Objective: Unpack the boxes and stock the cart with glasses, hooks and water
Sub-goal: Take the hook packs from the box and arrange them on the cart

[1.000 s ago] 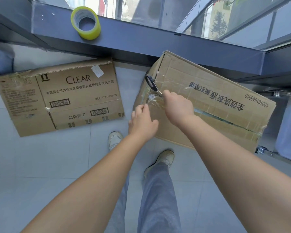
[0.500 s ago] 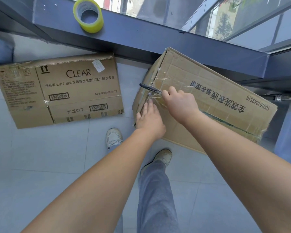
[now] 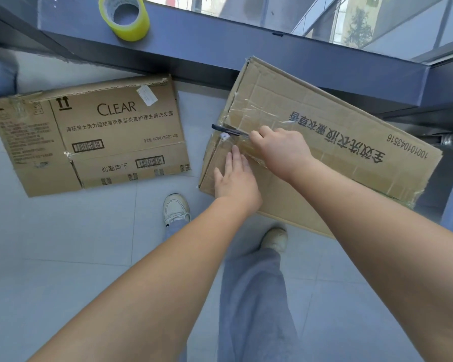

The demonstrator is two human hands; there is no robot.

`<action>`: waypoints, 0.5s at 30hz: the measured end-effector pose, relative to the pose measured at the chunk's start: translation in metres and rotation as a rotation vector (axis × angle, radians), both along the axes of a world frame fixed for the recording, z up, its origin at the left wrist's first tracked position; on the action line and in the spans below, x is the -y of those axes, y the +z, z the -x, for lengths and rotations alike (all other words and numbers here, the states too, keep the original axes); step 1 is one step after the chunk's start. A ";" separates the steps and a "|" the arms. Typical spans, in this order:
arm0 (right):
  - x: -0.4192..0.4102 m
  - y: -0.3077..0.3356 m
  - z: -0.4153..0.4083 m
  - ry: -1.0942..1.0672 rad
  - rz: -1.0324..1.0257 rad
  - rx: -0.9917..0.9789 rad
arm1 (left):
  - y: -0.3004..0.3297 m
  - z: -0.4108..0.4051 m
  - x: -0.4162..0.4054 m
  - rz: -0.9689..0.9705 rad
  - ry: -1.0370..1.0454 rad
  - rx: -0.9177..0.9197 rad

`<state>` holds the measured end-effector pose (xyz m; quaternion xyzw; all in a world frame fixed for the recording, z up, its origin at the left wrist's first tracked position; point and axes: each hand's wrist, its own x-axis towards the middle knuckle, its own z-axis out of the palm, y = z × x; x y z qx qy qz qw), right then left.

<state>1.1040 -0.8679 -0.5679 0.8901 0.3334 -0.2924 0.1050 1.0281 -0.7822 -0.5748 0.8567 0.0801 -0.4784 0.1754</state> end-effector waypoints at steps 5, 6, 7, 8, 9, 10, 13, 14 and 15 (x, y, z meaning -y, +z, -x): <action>0.034 -0.005 0.005 -0.004 -0.006 -0.012 | -0.006 0.012 0.026 -0.086 0.003 0.076; 0.044 -0.003 0.006 -0.014 0.001 -0.014 | -0.006 0.015 0.036 -0.086 0.006 0.075; 0.055 -0.001 0.008 -0.027 0.004 -0.026 | -0.005 0.018 0.047 -0.082 0.010 0.069; 0.066 -0.001 0.010 -0.037 0.002 -0.038 | -0.005 0.021 0.059 -0.078 0.015 0.063; 0.078 -0.001 0.012 -0.041 0.002 -0.044 | -0.006 0.022 0.070 -0.078 0.017 0.059; 0.088 -0.002 0.014 -0.042 0.005 -0.048 | -0.006 0.023 0.082 -0.079 0.015 0.059; 0.118 -0.001 0.019 -0.064 -0.003 -0.059 | -0.005 0.021 0.113 -0.081 -0.015 0.084; 0.128 -0.001 0.021 -0.067 -0.012 -0.057 | -0.005 0.020 0.123 -0.082 -0.030 0.093; 0.137 0.000 0.023 -0.069 -0.023 -0.050 | -0.004 0.019 0.133 -0.082 -0.046 0.098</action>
